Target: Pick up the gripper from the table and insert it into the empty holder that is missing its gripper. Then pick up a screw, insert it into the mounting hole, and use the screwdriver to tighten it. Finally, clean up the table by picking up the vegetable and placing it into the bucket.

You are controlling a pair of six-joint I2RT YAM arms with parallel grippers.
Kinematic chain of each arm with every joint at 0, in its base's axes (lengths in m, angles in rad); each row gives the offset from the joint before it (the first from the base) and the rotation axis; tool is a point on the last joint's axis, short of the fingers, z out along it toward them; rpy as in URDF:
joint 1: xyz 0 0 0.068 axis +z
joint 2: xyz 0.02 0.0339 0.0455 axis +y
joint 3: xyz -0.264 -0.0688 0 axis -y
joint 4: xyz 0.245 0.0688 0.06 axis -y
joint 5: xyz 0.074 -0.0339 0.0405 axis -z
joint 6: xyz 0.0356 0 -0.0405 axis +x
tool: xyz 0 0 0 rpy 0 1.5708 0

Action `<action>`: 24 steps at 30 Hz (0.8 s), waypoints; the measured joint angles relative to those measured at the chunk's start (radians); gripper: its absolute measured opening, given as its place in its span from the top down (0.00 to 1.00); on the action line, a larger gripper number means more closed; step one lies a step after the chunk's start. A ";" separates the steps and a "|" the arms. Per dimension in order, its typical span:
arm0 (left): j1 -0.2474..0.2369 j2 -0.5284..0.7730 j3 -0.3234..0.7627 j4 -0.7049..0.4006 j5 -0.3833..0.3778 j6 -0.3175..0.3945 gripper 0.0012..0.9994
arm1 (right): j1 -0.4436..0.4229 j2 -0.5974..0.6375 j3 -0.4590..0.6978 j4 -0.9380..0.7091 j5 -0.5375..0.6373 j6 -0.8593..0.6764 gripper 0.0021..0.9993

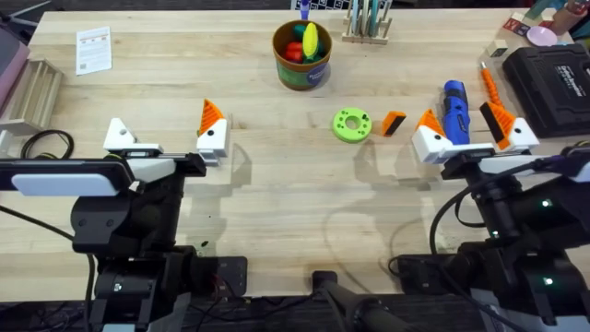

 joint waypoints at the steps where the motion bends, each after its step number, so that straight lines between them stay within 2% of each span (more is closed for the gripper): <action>1: 0.000 0.000 0.000 0.000 0.000 0.000 0.01 | 0.000 0.000 0.000 0.000 0.000 0.000 0.01; 12: 0.000 0.000 0.000 0.007 -0.014 0.000 0.01 | 0.000 0.000 0.000 0.002 0.000 0.000 0.01; 16: 0.000 0.000 0.005 0.025 -0.020 0.000 0.01 | 0.000 0.000 0.002 0.078 -0.007 0.000 0.01; 19: 0.000 0.000 0.042 -0.036 -0.021 0.000 0.01 | 0.000 0.000 0.033 0.096 -0.008 0.000 0.01; 24: 0.000 0.036 0.250 -0.254 -0.034 -0.005 0.01 | 0.000 0.011 0.186 0.011 -0.008 0.001 0.01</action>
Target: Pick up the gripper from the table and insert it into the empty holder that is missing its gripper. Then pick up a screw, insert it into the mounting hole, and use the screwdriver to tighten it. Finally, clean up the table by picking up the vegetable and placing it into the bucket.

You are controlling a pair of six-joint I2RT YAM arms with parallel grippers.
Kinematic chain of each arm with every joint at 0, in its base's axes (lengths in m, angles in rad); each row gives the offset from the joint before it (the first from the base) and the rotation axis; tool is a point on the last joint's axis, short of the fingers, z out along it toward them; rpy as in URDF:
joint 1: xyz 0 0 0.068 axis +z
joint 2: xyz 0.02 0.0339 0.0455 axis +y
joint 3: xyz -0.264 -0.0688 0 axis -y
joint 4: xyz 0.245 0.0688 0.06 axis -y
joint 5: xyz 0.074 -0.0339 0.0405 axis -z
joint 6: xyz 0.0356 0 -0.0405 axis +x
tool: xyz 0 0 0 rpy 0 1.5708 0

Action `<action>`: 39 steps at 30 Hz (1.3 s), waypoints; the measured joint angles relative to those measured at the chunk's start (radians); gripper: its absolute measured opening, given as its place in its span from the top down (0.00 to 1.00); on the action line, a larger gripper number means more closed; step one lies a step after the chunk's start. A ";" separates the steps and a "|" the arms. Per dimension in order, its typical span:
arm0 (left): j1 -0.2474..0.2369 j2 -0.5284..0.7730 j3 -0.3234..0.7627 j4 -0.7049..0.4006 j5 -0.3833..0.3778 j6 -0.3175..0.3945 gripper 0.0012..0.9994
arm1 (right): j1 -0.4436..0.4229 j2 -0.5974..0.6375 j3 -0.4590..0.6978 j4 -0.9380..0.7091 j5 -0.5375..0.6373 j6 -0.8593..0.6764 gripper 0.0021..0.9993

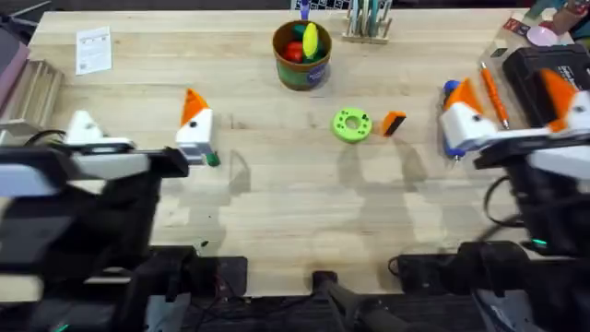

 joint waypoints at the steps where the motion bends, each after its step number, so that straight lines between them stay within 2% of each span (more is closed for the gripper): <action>1: 0.000 0.021 0.051 -0.048 -0.005 -0.002 0.01 | 0.000 0.011 0.041 -0.029 0.000 0.001 0.01; 6: 0.000 0.220 0.308 -0.269 -0.012 -0.006 0.01 | 0.000 0.158 0.268 -0.217 0.000 0.008 0.01; 11: 0.000 0.520 0.555 -0.518 -0.012 -0.010 0.01 | 0.000 0.412 0.503 -0.425 -0.003 0.008 0.01; 15: 0.000 0.739 0.700 -0.648 -0.012 -0.027 0.01 | 0.000 0.617 0.671 -0.615 -0.004 0.009 0.01; 17: 0.000 0.824 0.745 -0.676 -0.012 -0.035 0.01 | 0.000 0.706 0.737 -0.694 -0.004 0.008 0.01; 21: 0.000 0.967 0.788 -0.693 -0.012 -0.063 0.01 | 0.000 0.852 0.821 -0.796 -0.004 0.008 0.01; 26: 0.000 1.083 0.790 -0.709 -0.011 -0.098 0.01 | 0.000 0.938 0.840 -0.867 -0.004 0.008 0.01; 35: 0.000 1.151 0.790 -0.722 0.001 -0.124 0.01 | 0.000 0.961 0.841 -0.896 -0.004 0.008 0.01; 39: 0.000 1.171 0.792 -0.774 0.024 -0.221 0.01 | 0.000 0.961 0.841 -0.897 -0.004 0.008 0.01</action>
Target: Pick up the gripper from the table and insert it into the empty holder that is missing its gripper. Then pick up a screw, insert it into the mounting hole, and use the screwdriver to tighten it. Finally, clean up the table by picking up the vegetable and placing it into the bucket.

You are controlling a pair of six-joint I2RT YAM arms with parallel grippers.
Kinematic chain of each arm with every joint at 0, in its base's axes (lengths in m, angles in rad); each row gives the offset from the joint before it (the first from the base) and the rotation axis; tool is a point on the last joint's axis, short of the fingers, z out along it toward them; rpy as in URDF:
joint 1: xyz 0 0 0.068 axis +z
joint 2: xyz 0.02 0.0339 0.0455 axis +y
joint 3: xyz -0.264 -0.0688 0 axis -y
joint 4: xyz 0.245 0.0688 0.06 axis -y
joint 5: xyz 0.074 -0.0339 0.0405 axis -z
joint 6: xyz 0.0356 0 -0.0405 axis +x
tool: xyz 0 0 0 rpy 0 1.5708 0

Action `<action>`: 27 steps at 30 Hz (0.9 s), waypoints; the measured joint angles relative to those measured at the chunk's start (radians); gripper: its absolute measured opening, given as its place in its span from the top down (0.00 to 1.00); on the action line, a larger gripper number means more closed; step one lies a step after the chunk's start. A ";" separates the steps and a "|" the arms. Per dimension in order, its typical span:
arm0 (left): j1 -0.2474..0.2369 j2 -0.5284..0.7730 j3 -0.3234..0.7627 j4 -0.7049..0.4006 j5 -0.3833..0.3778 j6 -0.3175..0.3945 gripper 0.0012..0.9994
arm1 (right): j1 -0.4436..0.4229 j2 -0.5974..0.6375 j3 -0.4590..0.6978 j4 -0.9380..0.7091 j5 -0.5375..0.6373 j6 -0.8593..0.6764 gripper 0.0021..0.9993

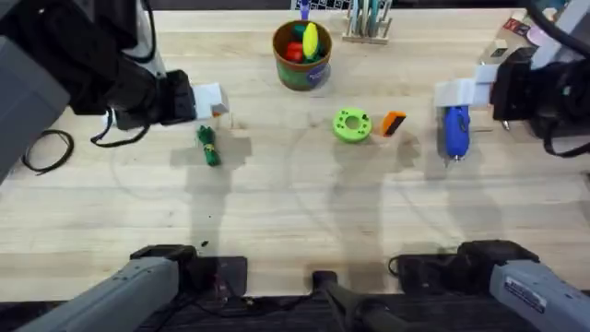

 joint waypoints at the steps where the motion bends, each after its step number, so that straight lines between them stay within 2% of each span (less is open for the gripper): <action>1: 0.001 0.016 0.000 -0.023 0.005 -0.027 0.01 | 0.000 0.000 0.000 0.000 0.000 0.000 0.01; 6: 0.003 0.172 0.001 -0.061 0.021 -0.103 0.01 | 0.000 0.000 0.001 0.000 0.000 0.000 0.01; 15: 0.003 0.445 0.001 0.068 0.025 -0.136 0.01 | 0.000 0.000 0.001 0.000 0.000 0.000 0.01; 20: 0.005 0.505 0.016 0.094 0.050 -0.139 0.11 | 0.000 0.000 0.001 0.000 0.000 0.000 0.01; 21: 0.005 0.508 0.017 0.096 0.057 -0.140 0.17 | 0.000 0.000 0.001 -0.001 0.000 0.000 0.01; 22: 0.004 0.509 0.017 0.099 0.071 -0.140 0.28 | 0.000 0.000 0.001 0.000 0.000 0.000 0.01; 23: 0.002 0.509 0.017 0.104 0.079 -0.140 0.41 | 0.000 0.000 0.001 -0.001 0.000 0.000 0.01; 26: -0.001 0.511 0.025 0.117 0.090 -0.141 0.89 | 0.000 0.000 0.001 -0.002 0.000 0.000 0.01; 27: -0.001 0.512 0.028 0.117 0.088 -0.140 0.97 | 0.000 0.000 0.001 -0.002 0.000 0.000 0.01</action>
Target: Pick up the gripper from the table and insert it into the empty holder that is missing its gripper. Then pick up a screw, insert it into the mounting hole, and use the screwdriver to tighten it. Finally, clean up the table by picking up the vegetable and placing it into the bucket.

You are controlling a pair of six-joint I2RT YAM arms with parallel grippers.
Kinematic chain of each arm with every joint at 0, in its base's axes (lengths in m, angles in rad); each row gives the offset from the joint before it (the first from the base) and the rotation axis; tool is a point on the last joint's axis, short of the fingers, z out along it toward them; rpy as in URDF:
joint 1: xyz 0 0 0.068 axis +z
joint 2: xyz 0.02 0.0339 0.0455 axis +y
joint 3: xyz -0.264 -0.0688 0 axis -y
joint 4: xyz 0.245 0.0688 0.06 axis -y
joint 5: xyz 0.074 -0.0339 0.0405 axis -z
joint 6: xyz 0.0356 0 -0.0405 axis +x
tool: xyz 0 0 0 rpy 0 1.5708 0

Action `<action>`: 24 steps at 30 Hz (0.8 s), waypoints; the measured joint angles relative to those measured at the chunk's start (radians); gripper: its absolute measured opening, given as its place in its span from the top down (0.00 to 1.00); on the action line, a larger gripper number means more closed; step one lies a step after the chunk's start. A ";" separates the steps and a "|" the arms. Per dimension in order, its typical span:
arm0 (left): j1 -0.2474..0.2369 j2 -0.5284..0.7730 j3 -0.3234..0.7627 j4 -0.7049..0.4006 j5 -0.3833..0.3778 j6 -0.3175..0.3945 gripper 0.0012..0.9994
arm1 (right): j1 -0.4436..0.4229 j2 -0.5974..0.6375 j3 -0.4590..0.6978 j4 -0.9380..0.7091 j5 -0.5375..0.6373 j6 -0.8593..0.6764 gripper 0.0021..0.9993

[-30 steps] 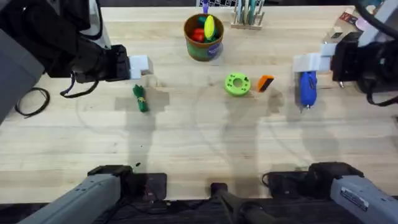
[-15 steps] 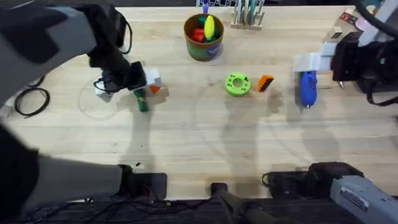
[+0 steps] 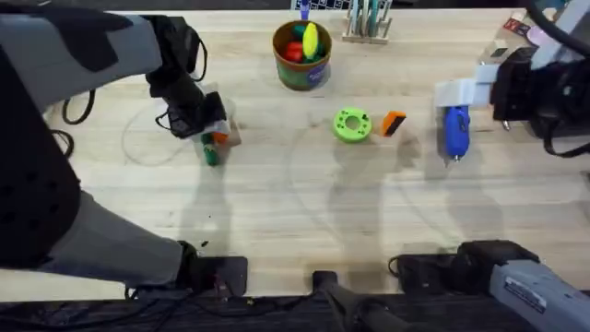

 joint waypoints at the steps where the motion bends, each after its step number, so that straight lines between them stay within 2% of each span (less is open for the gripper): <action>1: 0.000 0.001 0.000 0.001 0.002 0.000 0.99 | 0.000 0.000 0.000 0.000 0.000 0.000 0.01; 12: 0.000 0.001 0.001 -0.001 0.006 0.000 1.00 | 0.000 0.000 0.000 0.000 -0.002 0.000 0.01; 17: 0.001 -0.011 0.026 -0.085 -0.001 0.000 1.00 | 0.000 0.000 0.000 0.000 -0.002 0.000 0.01; 24: -0.019 -0.200 0.183 -0.198 -0.014 0.004 1.00 | 0.000 0.000 0.000 0.000 -0.002 0.000 0.01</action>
